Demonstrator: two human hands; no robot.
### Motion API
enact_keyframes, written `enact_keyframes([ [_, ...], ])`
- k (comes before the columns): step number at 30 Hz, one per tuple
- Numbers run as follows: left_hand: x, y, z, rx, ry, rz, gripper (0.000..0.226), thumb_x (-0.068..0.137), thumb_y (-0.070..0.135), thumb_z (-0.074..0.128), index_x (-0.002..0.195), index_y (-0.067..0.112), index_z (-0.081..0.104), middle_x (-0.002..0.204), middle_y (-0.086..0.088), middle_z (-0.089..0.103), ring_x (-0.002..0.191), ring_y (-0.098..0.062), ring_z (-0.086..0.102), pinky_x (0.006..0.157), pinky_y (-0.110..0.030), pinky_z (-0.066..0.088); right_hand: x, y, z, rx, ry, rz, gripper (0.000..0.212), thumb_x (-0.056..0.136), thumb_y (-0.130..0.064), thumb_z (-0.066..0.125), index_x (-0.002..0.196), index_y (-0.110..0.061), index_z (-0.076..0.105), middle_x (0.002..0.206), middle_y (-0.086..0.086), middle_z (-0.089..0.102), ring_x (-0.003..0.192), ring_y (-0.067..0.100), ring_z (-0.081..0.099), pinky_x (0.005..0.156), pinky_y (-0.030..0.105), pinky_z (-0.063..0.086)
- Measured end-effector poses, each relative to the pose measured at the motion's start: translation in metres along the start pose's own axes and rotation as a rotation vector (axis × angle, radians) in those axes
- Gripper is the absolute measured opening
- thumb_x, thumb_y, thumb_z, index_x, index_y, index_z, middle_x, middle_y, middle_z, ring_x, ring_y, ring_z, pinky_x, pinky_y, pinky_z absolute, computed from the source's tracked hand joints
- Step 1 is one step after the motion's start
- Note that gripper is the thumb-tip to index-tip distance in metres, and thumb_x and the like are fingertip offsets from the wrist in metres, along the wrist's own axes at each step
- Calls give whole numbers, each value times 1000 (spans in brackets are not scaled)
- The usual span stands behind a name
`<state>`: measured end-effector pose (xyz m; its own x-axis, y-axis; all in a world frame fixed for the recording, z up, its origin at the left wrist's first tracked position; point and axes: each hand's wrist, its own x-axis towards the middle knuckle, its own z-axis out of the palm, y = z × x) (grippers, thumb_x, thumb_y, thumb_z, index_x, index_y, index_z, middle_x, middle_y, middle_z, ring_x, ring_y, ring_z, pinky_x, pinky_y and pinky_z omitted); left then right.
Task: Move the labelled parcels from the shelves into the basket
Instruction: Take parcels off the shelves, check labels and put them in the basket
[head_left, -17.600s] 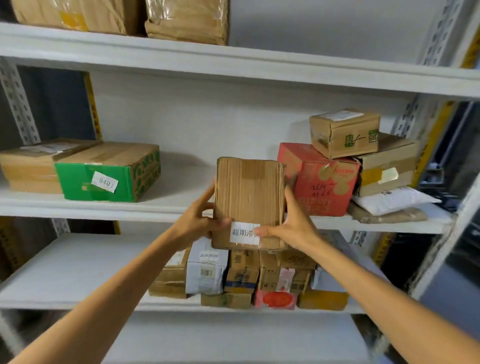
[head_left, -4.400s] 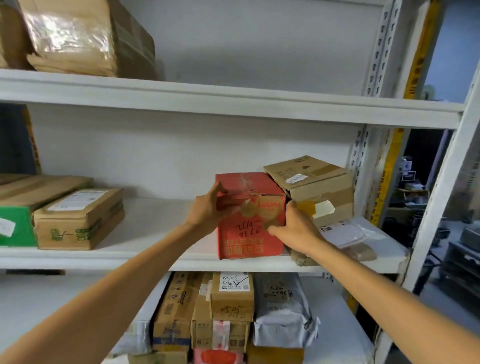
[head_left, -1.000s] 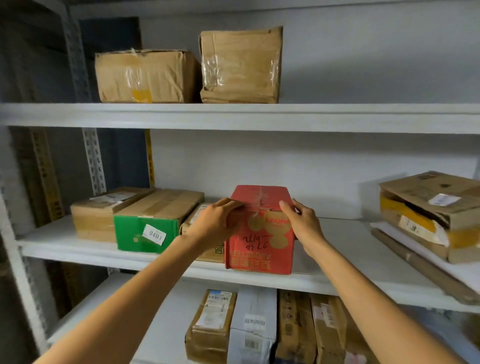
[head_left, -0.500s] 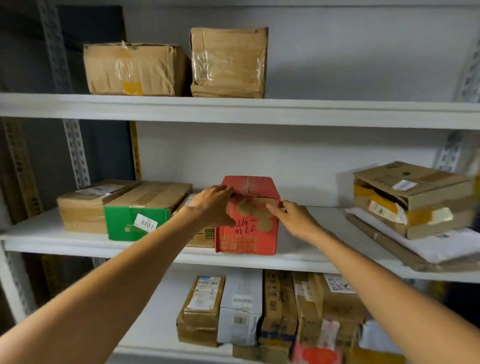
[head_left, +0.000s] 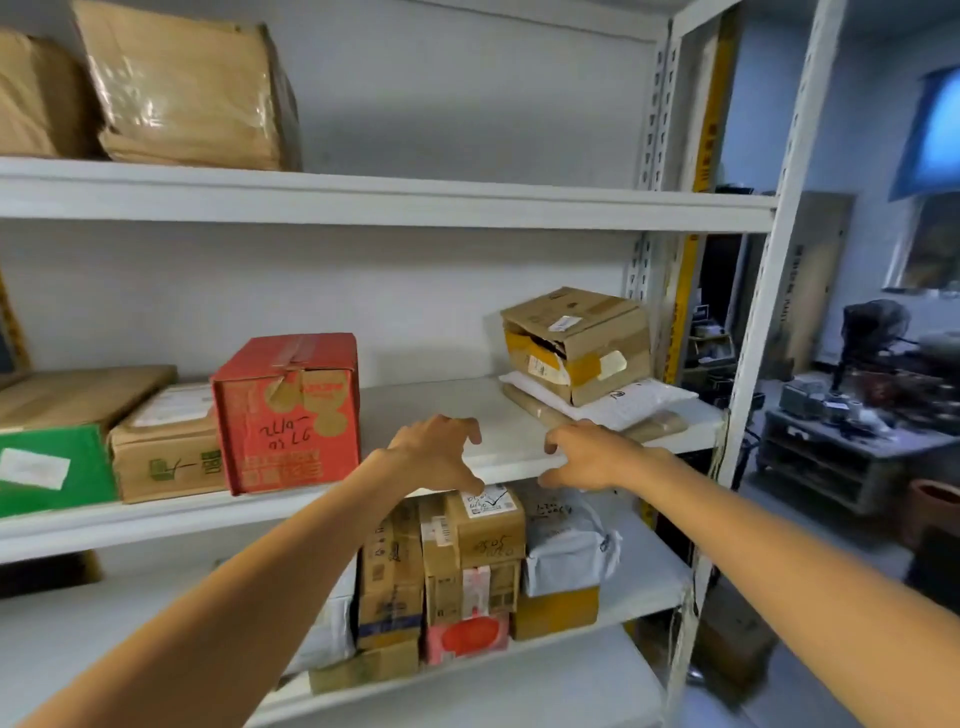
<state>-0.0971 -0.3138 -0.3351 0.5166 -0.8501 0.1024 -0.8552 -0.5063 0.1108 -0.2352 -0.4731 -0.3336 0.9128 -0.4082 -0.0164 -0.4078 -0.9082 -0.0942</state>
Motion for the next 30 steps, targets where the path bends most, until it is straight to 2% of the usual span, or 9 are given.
enact_keyframes([
  [3, 17, 33, 5, -11, 22, -21, 62, 74, 48, 73, 128, 30, 49, 121, 5, 59, 106, -19, 57, 85, -34, 49, -6, 33, -8, -14, 14, -27, 58, 87, -45, 63, 134, -15, 46, 130, 7, 50, 113, 27, 52, 94, 39, 48],
  [10, 65, 90, 16, -14, -2, -176, 62, 74, 52, 70, 128, 31, 50, 125, 4, 58, 109, -21, 57, 89, -35, 49, -1, 106, -30, -110, -22, -119, 49, 86, -47, 61, 119, -13, 56, 114, 7, 57, 99, 24, 56, 81, 35, 49],
  [15, 91, 115, 16, -49, -3, -286, 63, 75, 52, 70, 131, 31, 48, 127, 3, 57, 110, -21, 57, 89, -34, 48, 11, 154, -47, -94, 1, -163, 57, 84, -53, 63, 125, -15, 55, 123, 3, 56, 108, 23, 56, 90, 36, 49],
  [16, 94, 117, 14, -55, -6, -304, 64, 76, 52, 70, 131, 30, 47, 127, 2, 57, 111, -21, 57, 90, -35, 48, 15, 161, -50, -80, 4, -162, 52, 83, -52, 64, 122, -17, 56, 122, 1, 57, 106, 21, 56, 88, 35, 50],
  [19, 105, 120, 11, -65, -12, -333, 64, 78, 50, 70, 132, 27, 46, 129, 0, 56, 112, -22, 56, 94, -37, 48, 27, 180, -54, -77, 24, -160, 27, 83, -45, 64, 95, -22, 56, 103, -1, 60, 90, 18, 59, 74, 33, 49],
  [20, 109, 120, 10, -61, -7, -339, 64, 78, 49, 70, 132, 27, 46, 129, 0, 56, 112, -22, 55, 94, -37, 47, 31, 185, -56, -71, 28, -157, 26, 84, -43, 63, 92, -20, 56, 100, 0, 61, 88, 18, 60, 72, 33, 49],
  [22, 116, 119, 7, -51, 2, -342, 64, 78, 50, 70, 133, 26, 46, 128, 0, 55, 112, -22, 55, 94, -37, 47, 37, 192, -59, -62, 31, -147, 32, 85, -43, 62, 102, -17, 60, 104, 2, 62, 91, 19, 61, 75, 33, 50],
  [25, 125, 113, 5, -49, 6, -348, 65, 76, 50, 71, 132, 27, 46, 128, 1, 56, 112, -21, 55, 95, -38, 47, 46, 201, -63, -103, 53, -130, 50, 86, -47, 61, 122, -12, 54, 121, 5, 57, 107, 23, 57, 90, 40, 50],
  [30, 140, 108, 2, -62, 19, -315, 66, 75, 46, 74, 132, 25, 47, 128, 2, 55, 115, -19, 52, 95, -33, 45, 60, 214, -77, -89, 65, -111, 48, 89, -44, 60, 122, -11, 51, 121, 8, 53, 108, 25, 53, 91, 40, 48],
])
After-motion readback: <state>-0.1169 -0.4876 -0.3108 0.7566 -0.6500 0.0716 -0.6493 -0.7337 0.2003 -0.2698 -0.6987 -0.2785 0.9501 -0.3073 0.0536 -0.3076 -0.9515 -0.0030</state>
